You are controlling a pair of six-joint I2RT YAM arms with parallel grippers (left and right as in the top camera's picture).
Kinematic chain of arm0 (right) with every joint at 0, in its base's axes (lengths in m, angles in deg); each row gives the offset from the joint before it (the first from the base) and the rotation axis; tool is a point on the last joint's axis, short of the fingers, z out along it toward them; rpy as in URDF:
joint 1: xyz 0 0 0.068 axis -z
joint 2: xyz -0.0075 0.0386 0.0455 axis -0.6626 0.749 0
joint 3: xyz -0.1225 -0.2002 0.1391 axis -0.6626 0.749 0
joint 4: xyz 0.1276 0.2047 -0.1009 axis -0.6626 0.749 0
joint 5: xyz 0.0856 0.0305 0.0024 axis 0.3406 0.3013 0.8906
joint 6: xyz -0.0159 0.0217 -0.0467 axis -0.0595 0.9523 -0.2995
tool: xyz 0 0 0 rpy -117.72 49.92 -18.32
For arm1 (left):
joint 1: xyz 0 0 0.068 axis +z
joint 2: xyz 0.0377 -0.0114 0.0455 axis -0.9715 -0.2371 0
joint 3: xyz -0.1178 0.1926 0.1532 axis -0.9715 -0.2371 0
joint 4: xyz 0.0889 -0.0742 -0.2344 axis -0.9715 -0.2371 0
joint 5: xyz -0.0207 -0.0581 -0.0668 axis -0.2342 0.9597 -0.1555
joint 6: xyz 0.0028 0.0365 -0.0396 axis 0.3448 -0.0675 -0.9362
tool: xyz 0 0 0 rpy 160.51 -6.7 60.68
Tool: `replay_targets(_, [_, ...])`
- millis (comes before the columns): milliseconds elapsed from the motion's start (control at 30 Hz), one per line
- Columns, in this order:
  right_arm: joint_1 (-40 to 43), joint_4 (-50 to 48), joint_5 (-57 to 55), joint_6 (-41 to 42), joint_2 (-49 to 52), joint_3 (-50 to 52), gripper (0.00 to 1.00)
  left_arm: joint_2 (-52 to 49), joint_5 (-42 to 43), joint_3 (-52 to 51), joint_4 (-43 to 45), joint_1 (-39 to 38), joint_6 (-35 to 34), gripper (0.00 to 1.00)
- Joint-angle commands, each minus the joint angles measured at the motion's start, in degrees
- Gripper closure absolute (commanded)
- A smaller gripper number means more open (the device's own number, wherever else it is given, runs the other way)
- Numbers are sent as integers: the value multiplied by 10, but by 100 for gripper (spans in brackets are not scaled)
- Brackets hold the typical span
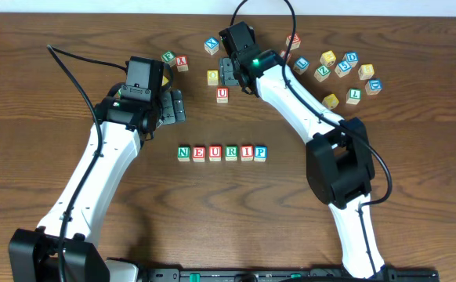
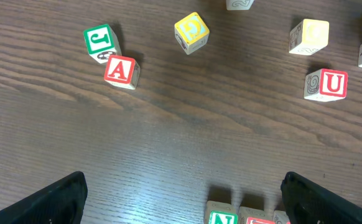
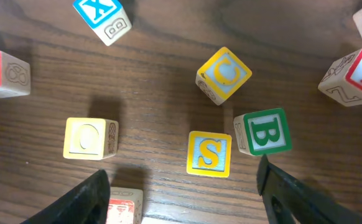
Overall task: Spell out NEURIPS
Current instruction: 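Position the right gripper above the yellow S block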
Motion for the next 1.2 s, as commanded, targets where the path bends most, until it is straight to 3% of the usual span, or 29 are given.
replay_targets(0, [2,2,-11,18,14,-9,30,10,-1,17,-1,1,1,2])
replay_targets(1167, [-4,-3,-38,51,51,-9,28,10,-1,17,-1,1,1,2])
